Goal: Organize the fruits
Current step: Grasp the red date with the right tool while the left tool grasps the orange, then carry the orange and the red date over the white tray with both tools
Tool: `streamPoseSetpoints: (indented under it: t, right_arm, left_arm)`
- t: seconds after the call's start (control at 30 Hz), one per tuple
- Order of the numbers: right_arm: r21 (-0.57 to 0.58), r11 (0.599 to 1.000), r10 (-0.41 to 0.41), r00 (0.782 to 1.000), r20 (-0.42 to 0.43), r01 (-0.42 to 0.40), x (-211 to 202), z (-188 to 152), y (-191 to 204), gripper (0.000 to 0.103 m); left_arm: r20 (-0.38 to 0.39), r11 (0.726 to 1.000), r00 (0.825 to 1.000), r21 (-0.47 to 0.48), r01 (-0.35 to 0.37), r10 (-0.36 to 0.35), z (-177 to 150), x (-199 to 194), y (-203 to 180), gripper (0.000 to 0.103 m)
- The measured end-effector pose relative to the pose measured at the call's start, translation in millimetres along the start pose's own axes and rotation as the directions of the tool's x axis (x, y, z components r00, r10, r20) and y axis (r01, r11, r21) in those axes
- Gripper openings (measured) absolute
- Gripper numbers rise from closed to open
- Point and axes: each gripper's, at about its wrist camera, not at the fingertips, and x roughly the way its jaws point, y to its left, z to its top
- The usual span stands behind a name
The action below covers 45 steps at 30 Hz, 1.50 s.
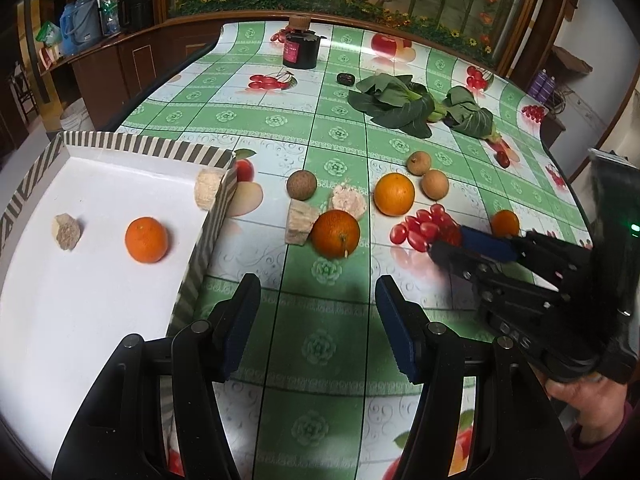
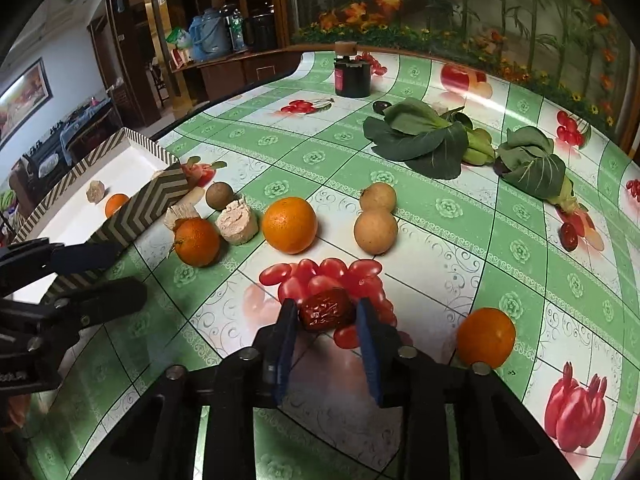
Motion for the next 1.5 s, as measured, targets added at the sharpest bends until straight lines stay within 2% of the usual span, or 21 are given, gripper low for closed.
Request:
streamPoseSetpoints:
  t: [0.3, 0.63, 0.67, 0.73, 0.8, 0.83, 1.2, 1.5]
  right_arm:
    - [0.066, 0.997, 0.051, 0.999, 0.012, -0.051, -8, -7, -12, 0.028]
    - [0.094, 0.991, 0.091, 0.996, 0.02, -0.092, -10, -9, -20, 0.028]
    - [0.098, 0.99, 0.095, 0.995, 0.022, -0.097, -10, -9, -21, 0.028]
    - [0.101, 0.99, 0.1, 0.995, 0.024, -0.102, -11, -10, -22, 0.028]
    - [0.099, 0.99, 0.102, 0.995, 0.024, -0.103, -11, -10, -23, 0.028]
    - [0.097, 0.99, 0.101, 0.995, 0.023, -0.103, -11, -10, -23, 0.028]
    - [0.112, 0.987, 0.117, 0.993, 0.018, -0.119, -17, -12, -20, 0.028]
    - [0.1, 0.989, 0.11, 0.994, 0.025, -0.112, -36, -24, 1, 0.028]
  left_arm:
    - [-0.033, 0.999, 0.999, -0.01, 0.041, -0.041, 6, 22, -8, 0.06]
    - [-0.056, 0.999, 0.998, 0.011, 0.042, -0.042, 24, 44, -21, 0.059]
    - [-0.054, 0.999, 0.998, 0.021, 0.035, -0.034, 24, 45, -23, 0.058]
    - [-0.042, 0.999, 0.999, 0.048, 0.011, -0.009, 24, 46, -26, 0.048]
    - [-0.031, 0.998, 0.999, 0.068, -0.009, 0.011, 21, 45, -26, 0.032]
    - [-0.032, 0.998, 0.999, 0.067, -0.006, 0.008, 21, 45, -24, 0.031]
    - [-0.018, 0.998, 0.999, 0.049, 0.046, -0.045, 4, 21, -16, 0.03]
    - [0.005, 0.997, 0.999, 0.065, 0.035, -0.035, -18, -3, -20, 0.03]
